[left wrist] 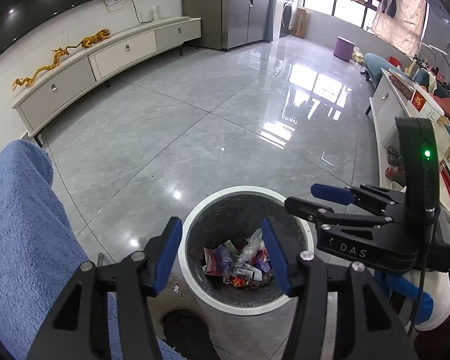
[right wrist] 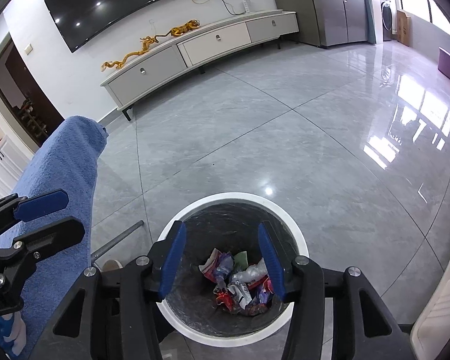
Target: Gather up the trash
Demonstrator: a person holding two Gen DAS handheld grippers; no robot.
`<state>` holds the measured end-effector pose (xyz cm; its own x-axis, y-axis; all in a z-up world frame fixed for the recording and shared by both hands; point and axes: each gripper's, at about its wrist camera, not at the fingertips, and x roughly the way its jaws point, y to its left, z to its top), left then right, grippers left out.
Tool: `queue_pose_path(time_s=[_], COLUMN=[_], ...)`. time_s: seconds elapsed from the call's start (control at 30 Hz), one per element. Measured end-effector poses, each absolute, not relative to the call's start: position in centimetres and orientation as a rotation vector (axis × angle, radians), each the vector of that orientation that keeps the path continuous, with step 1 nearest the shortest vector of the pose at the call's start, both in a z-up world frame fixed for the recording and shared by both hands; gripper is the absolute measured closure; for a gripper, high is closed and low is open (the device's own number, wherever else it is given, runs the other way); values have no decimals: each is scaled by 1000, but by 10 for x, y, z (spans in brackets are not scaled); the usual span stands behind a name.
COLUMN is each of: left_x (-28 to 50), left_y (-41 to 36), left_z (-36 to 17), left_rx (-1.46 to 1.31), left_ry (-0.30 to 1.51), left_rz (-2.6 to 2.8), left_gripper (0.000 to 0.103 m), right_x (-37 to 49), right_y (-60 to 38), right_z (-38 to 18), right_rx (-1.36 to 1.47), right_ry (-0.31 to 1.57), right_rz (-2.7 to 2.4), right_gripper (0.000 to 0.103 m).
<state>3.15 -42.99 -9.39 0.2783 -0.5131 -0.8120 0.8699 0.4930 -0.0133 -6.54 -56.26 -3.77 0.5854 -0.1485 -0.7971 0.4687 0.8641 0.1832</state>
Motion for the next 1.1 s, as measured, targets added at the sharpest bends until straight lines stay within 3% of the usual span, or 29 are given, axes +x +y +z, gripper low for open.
queue_pose_path(time_s=[0.87,1.1], left_x=[32,29], left_y=[-420,-419], left_z=[-87,-82], left_rx=[472,461], left_ry=[827,814], left_rz=[-950,-955], left_gripper=[49,42], right_x=[-71,-73], right_y=[-554,-552], right_z=[-41,-40], right_rx=[384,379], right_ry=[891,894], right_rz=[-396,-399], right_gripper=[54,53])
